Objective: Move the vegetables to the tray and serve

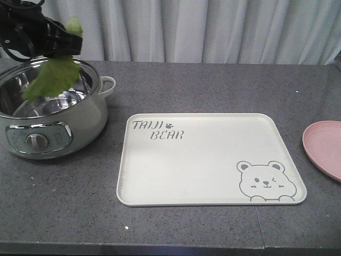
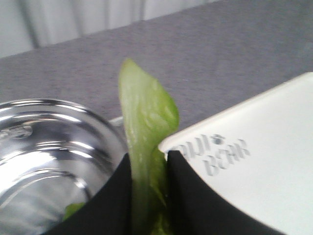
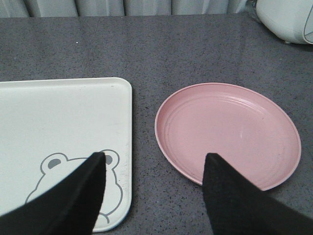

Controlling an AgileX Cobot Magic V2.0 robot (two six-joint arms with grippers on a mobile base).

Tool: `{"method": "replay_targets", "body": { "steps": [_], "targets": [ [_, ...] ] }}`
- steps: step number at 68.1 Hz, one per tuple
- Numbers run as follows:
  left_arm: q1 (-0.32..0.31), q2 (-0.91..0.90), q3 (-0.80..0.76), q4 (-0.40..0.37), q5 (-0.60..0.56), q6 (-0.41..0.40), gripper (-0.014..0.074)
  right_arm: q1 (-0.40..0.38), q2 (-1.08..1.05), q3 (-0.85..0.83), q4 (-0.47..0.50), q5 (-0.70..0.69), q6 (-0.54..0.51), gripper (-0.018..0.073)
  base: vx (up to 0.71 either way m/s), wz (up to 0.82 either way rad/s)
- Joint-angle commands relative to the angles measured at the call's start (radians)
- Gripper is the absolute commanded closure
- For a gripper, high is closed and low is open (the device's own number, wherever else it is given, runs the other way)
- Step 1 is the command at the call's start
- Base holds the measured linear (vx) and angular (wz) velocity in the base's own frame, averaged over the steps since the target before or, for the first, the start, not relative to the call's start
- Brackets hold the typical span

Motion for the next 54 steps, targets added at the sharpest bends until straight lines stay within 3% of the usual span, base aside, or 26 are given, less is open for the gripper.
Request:
{"method": "replay_targets", "body": {
  "steps": [1, 7, 14, 28, 34, 42, 47, 54],
  "targets": [
    [-0.042, -0.038, -0.03, -0.204, 0.026, 0.102, 0.0478, 0.002, 0.007, -0.033, -0.007, -0.065, -0.006, 0.014, 0.0, 0.0],
    [-0.082, -0.031, -0.03, -0.318, 0.061, 0.202, 0.0478, 0.002, 0.007, -0.033, -0.007, -0.065, -0.006, 0.014, 0.0, 0.0],
    [-0.135, -0.025, -0.03, -0.395, 0.065, 0.251, 0.0478, 0.002, 0.007, -0.033, -0.006, -0.065, -0.006, 0.014, 0.0, 0.0],
    [-0.229, -0.024, -0.03, -0.403, 0.058, 0.265, 0.0478, 0.002, 0.007, -0.033, 0.013, -0.067, 0.0, 0.014, 0.0, 0.0],
    [-0.262, -0.024, -0.03, -0.403, 0.057, 0.263, 0.0478, 0.004, 0.007, -0.033, 0.071, -0.06, -0.017, 0.014, 0.0, 0.0],
    [-0.303, -0.026, -0.006, -0.409, 0.048, 0.258, 0.0478, 0.019, 0.036, -0.05, 0.207, 0.029, -0.16, 0.014, 0.0, 0.0],
    [-0.321, -0.035, 0.061, -0.457, 0.015, 0.268, 0.0478, 0.035, 0.068, -0.063, 0.328, 0.073, -0.298, 0.0137, 0.0, 0.0],
    [-0.329, -0.062, 0.196, -0.547, -0.056, 0.362, 0.0478, 0.039, 0.109, -0.077, 0.543, 0.121, -0.498, 0.0119, 0.0, 0.0]
  ]
}}
